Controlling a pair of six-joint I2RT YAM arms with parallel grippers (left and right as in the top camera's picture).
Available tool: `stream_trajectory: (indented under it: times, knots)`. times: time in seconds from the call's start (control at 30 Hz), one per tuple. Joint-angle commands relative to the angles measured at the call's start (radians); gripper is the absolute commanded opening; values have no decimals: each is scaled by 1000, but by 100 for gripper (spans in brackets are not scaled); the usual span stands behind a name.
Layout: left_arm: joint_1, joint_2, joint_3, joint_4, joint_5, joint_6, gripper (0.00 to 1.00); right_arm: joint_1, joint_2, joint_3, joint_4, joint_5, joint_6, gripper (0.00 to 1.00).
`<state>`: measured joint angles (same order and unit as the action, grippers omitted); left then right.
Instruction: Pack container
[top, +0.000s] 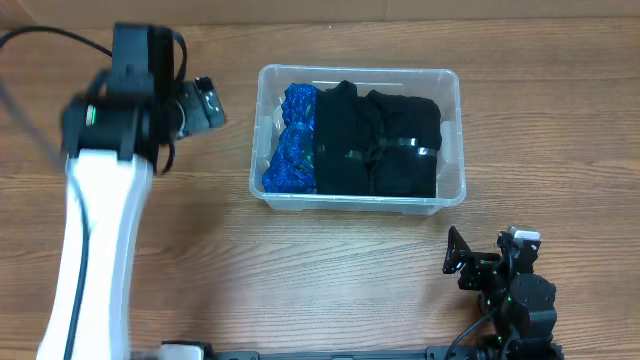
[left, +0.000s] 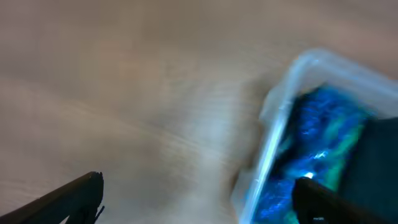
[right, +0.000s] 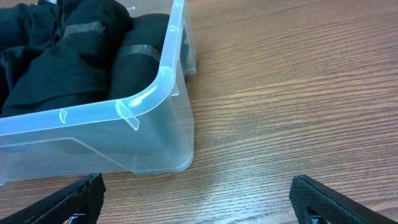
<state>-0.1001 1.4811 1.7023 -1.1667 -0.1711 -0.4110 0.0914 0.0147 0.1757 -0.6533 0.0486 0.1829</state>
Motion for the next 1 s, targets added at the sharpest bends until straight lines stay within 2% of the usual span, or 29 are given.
stream_trajectory:
  times: [0.0, 0.13, 0.17, 0.4, 0.53, 0.73, 0.97]
  knots:
    - [-8, -291, -230, 129, -82, 71, 100, -5, -12, -19, 2, -3, 5, 100]
    - [50, -623, -595, 370, 56, 280, 100, -5, -12, -19, 2, -2, 5, 100]
    - [63, -682, -654, 401, 76, 301, 100, -5, -12, -19, 2, -2, 5, 100]
    - [104, -1118, -1119, 626, 140, 303, 100, -5, -12, -19, 2, -2, 5, 100]
    - [104, -1281, -1331, 718, 212, 299, 100, -5, -12, -19, 2, -2, 5, 100]
    - [104, -1479, -1501, 719, 224, 299, 100, -5, -12, -19, 2, -2, 5, 100]
    - [103, -1477, -1576, 728, 224, 299, 100, -5, -12, -19, 2, -2, 5, 100]
